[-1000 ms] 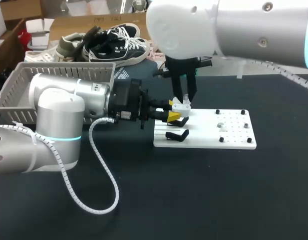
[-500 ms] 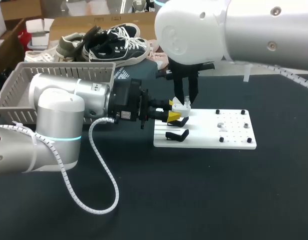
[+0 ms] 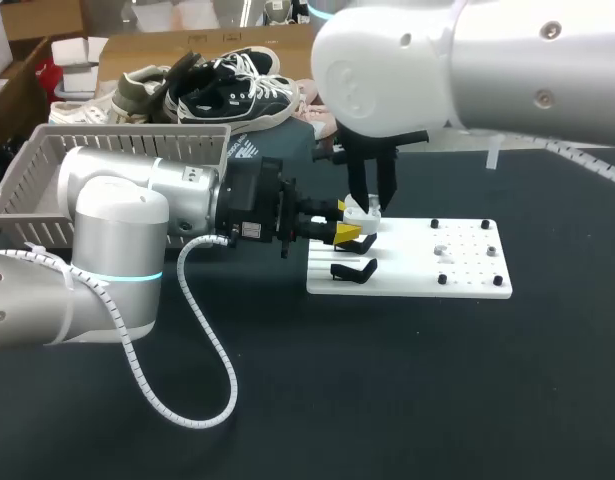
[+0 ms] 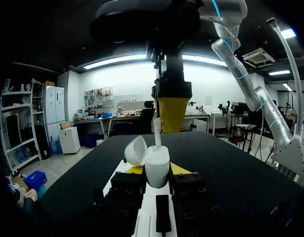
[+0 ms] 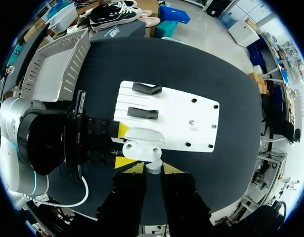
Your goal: Pick up each earbud case from the left stands, insert the matching earbuds, close the lid, and place the case in the box.
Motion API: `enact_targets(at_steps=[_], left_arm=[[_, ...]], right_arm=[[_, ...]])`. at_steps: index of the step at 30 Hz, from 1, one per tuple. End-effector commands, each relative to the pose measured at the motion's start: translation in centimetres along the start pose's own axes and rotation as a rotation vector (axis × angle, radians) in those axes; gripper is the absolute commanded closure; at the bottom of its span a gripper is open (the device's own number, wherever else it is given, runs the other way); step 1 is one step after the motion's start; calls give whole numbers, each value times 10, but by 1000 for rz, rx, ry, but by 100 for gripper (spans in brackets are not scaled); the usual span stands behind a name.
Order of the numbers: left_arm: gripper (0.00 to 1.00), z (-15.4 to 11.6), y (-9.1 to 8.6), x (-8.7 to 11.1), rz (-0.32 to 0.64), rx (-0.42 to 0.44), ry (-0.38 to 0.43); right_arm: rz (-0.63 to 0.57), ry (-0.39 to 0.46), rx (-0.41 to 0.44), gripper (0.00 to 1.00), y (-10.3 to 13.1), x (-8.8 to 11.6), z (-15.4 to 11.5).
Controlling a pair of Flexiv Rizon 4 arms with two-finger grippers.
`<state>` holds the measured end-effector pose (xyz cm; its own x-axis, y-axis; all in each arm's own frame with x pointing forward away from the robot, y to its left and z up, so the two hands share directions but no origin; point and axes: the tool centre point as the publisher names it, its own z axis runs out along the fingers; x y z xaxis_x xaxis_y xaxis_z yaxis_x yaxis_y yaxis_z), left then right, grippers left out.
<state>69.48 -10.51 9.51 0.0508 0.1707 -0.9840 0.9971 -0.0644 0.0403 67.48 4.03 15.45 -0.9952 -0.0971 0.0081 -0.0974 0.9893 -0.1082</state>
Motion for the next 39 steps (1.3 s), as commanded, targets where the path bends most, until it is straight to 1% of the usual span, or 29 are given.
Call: enact_targets(at_steps=[1,15,36,37,39], left_arm=[[100,0,-1,0,1,-6,-1],[100,0,-1,0,1,-6,-1],[100,0,-1,0,1,-6,-1],[100,0,-1,0,1,-6,-1],[100,0,-1,0,1,-6,-1]], right_arm=[[0,0,3,100,0,-1,2],[-2,7,11,100,0,-4,6],[-29,31,59,100,5,-6,10],[-30,33,61,95,5,-5,10],[-31,36,62,89,5,-5,11]])
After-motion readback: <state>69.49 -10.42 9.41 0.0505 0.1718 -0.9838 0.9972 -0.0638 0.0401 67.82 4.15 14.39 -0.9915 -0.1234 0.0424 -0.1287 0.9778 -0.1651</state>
